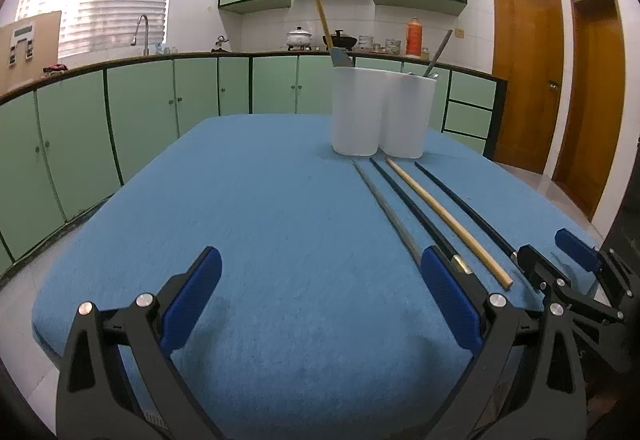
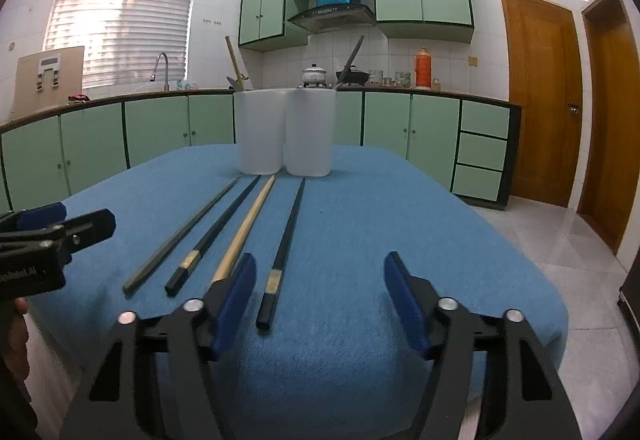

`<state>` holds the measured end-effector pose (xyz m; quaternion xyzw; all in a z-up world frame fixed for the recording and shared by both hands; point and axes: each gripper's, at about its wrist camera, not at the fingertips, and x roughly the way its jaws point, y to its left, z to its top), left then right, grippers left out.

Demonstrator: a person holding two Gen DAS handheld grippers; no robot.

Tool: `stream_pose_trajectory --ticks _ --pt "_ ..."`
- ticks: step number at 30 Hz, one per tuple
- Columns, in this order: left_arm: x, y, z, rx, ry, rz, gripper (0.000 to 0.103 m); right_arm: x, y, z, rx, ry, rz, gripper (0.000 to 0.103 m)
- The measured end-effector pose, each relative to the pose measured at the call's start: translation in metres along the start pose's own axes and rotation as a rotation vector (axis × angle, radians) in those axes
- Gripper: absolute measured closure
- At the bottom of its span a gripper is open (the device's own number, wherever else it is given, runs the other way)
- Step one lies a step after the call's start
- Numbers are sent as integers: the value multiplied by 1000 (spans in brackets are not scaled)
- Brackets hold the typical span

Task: Organize utensils
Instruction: 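Withdraw both tools back over the remaining chopsticks on the cloth, then grasp a black chopstick with the right tool while the left tool grasps a grey metal chopstick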

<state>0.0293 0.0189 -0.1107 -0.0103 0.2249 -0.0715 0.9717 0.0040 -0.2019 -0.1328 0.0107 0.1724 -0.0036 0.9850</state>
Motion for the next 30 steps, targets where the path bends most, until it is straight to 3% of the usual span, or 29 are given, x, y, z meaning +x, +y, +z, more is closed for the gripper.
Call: stream_pose_trajectory --ticks 9,17,30 --pt "-1 -3 -2 -6 7 -4 6 -3 10 -8 -34 -17 -12 63" --pt "-3 -8 -4 -6 6 -9 6 -6 21 -14 -61 -31 -3 91" --pt "-8 -24 -10 -6 -1 -32 6 -7 20 -15 -47 -42 3 96"
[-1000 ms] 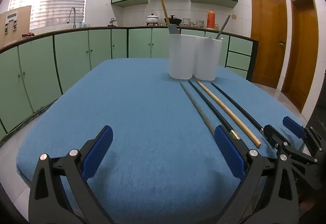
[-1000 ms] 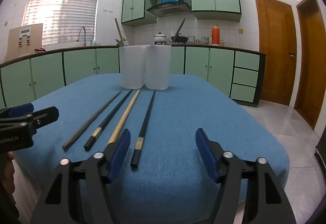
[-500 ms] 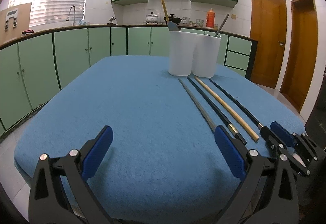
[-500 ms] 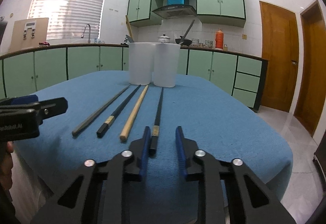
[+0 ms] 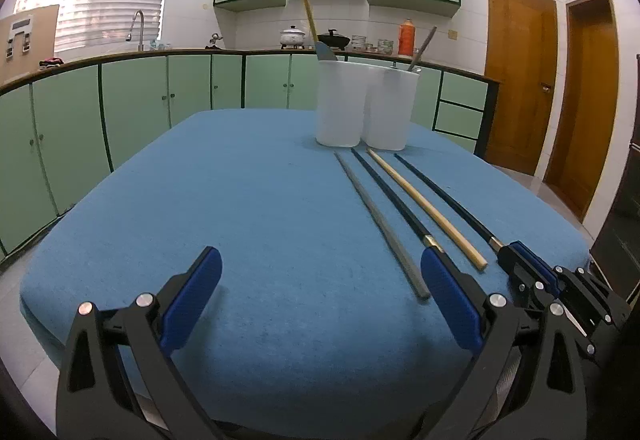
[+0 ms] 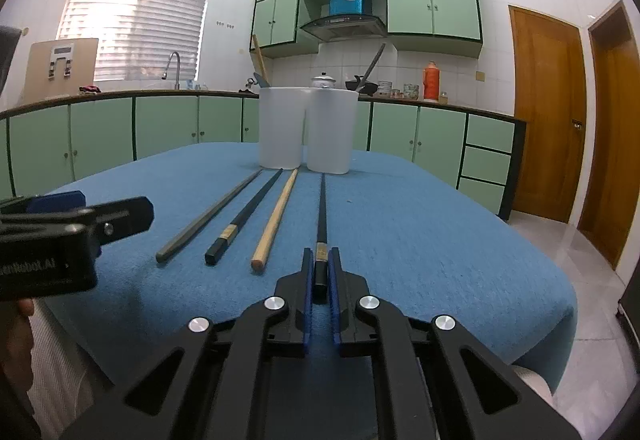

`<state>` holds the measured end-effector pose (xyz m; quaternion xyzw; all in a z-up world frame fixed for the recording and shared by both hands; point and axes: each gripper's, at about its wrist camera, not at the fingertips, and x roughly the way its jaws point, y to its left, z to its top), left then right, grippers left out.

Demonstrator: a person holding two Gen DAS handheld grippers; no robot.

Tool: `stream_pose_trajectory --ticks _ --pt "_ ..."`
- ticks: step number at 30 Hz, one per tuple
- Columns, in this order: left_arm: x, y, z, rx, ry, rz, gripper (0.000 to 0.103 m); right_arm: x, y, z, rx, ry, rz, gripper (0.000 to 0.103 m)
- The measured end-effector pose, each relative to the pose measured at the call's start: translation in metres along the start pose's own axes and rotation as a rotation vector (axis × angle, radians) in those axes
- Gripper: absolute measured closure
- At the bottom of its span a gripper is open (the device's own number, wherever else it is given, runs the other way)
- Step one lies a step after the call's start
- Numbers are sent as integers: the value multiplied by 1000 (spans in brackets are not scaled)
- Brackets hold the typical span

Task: Organize utensils
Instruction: 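Grasp a black chopstick with the right tool while the left tool grasps a grey metal chopstick, then lift both chopsticks and carry them above the white holder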

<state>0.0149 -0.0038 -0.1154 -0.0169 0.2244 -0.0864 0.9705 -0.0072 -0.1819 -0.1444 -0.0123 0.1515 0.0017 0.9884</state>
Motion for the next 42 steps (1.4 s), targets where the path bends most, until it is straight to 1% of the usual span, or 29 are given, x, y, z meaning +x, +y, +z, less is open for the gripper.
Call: stream_pose_trajectory --ticks 7,8,10,11,13,15,18,26,28,30,31,33,34,36,42 --pt "1 -14 -4 14 -4 -8 7 -6 -10 0 32 -16 -35 96" --pt "1 -15 -4 15 -4 -8 8 -6 -12 0 36 -15 -39 96" --pt "2 -19 -4 27 5 -11 26 -7 -15 0 42 -14 -44 96" --pt "6 -23 -4 42 22 -14 36 -7 -16 1 45 -14 -44 96" --pt "11 -27 -5 50 40 -23 38 -8 -18 1 49 -17 -44 96" --pt "15 -29 -7 45 50 -21 45 -9 -19 2 48 -21 -43 96" --pt "17 -33 -8 54 45 -8 49 -8 -19 0 47 -20 -41 96" --pt "16 -45 -16 44 -7 55 52 -10 -20 -2 52 -13 -39 96" --pt "16 -48 -17 42 -17 68 56 -10 -20 -2 54 -12 -38 96" --pt "16 -52 -18 40 -24 79 66 -11 -20 -1 58 -10 -37 96" --pt "15 -54 -18 39 -27 79 69 -11 -21 -1 60 -10 -36 96" --pt "14 -59 -19 44 -32 75 81 -11 -21 -1 62 -10 -35 96" --pt "14 -59 -20 47 -34 73 84 -11 -21 0 63 -10 -34 96" --pt "13 -61 -19 49 -34 68 96 -13 -22 1 64 -13 -32 96" --pt "12 -57 -16 34 -32 73 96 -16 -27 4 83 -21 -29 96"
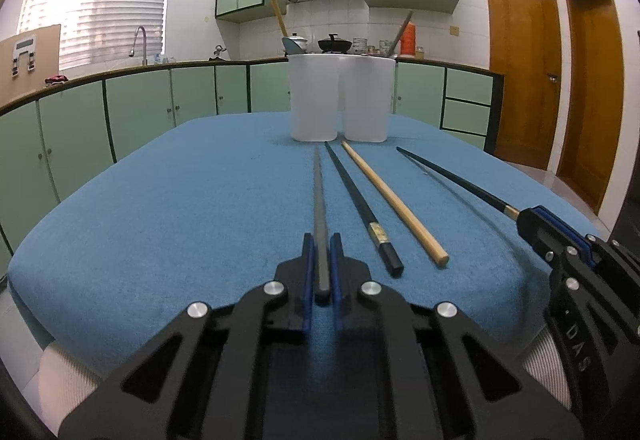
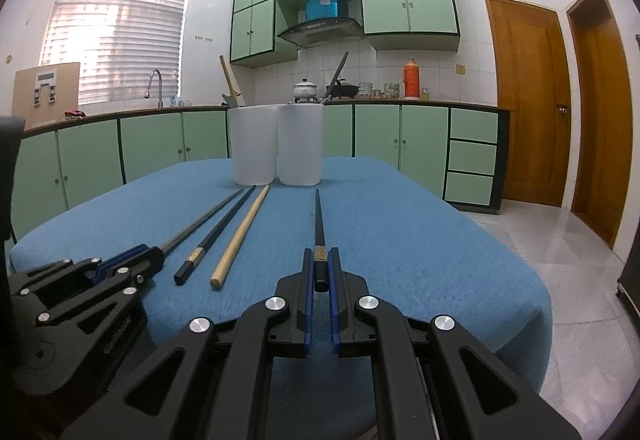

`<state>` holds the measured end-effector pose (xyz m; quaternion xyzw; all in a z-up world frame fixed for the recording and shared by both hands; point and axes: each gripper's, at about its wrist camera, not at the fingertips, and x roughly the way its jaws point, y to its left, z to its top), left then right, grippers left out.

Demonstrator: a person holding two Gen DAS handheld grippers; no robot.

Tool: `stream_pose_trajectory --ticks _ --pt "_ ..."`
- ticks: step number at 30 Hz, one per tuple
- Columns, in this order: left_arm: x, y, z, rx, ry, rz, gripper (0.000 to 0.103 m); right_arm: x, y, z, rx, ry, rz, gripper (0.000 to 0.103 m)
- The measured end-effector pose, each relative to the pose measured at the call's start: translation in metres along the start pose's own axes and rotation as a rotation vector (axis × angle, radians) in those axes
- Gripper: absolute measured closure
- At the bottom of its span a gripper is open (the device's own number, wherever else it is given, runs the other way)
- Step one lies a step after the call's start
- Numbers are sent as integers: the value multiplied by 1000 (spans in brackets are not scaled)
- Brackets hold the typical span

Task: Organize utensils
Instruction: 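Lift both chopsticks and carry them above the white holder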

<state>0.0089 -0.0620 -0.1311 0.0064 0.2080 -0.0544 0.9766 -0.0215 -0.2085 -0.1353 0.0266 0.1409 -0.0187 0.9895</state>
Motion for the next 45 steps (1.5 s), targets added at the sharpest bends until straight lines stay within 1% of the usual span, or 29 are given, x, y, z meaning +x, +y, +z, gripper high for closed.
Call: stream_pose_trajectory --ticks 5,11,17,21,27,32,35,39,40,45 --pt "-4 5 6 -21 -6 7 96 -5 -3 7 5 -20 -3 96" --pt "-22 7 20 -5 -71 7 96 -11 -4 20 4 -53 -2 96" --pt "-39 10 45 5 -142 -5 96 -15 -8 41 -4 -96 16 96" --pt "-43 15 64 9 -172 -24 97 -15 -9 64 -16 -134 37 96" --pt "-47 25 106 16 -215 -54 97 -12 -13 107 -26 -171 89 96" --pt "-41 30 140 33 -201 -95 97 1 -15 146 -18 -131 156 96" --pt "-32 33 159 33 -162 -129 97 12 -13 170 -28 -90 188 96" --pt "-24 40 183 25 -116 -170 97 25 -12 193 -30 -51 224 96" --pt "-24 41 185 26 -110 -175 97 27 -11 198 -30 -44 230 96" --pt "-21 53 204 11 -88 -205 97 34 -10 220 -42 -37 255 96"
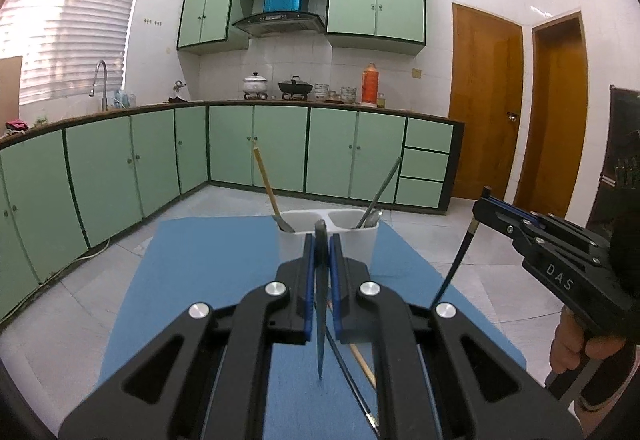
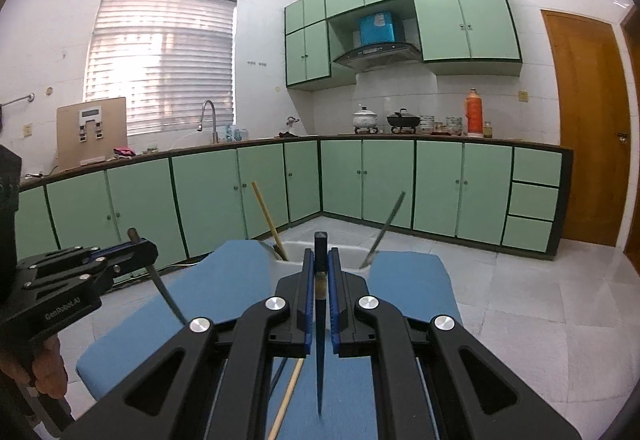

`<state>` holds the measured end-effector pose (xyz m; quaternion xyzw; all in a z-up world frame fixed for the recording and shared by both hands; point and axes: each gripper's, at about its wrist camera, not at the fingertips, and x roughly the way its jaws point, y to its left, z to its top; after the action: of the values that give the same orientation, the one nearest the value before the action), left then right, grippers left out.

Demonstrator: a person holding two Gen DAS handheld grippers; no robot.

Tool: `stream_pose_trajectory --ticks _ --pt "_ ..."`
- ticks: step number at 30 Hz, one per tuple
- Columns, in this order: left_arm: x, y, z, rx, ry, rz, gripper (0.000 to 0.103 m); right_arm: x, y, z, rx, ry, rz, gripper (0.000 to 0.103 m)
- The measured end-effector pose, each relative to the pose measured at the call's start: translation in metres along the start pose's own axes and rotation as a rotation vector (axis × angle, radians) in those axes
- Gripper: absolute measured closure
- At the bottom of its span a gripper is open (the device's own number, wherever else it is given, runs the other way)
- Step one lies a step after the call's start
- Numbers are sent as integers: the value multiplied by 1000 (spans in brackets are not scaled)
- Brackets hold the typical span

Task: Organize utensils
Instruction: 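Lift both chopsticks and carry them above the white holder, then lower both chopsticks into the holder compartments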

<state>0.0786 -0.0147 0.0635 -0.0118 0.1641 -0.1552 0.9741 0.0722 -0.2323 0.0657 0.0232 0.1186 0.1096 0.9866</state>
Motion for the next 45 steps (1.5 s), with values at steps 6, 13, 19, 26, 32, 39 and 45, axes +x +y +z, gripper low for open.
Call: stream_pose_trajectory --ticks 6,13,19,26,32,39,45 --pt "-2 6 17 1 -21 -7 97 9 -1 24 -11 -6 27 96" --pt "5 9 33 2 -32 -25 97 24 1 46 -34 -3 48 96" --pt "18 7 66 4 -93 -28 97 35 -2 72 -18 -32 58 96" --pt "40 -5 109 8 -190 -20 97 51 -11 113 6 -110 47 96" --pt "74 -12 135 -8 -253 8 97 87 -28 141 43 -156 9 96" --pt "122 -4 140 -44 -269 48 97 136 -45 131 88 -124 -31 96" --pt "165 6 121 -55 -193 75 97 171 -49 103 94 -57 -48 96"
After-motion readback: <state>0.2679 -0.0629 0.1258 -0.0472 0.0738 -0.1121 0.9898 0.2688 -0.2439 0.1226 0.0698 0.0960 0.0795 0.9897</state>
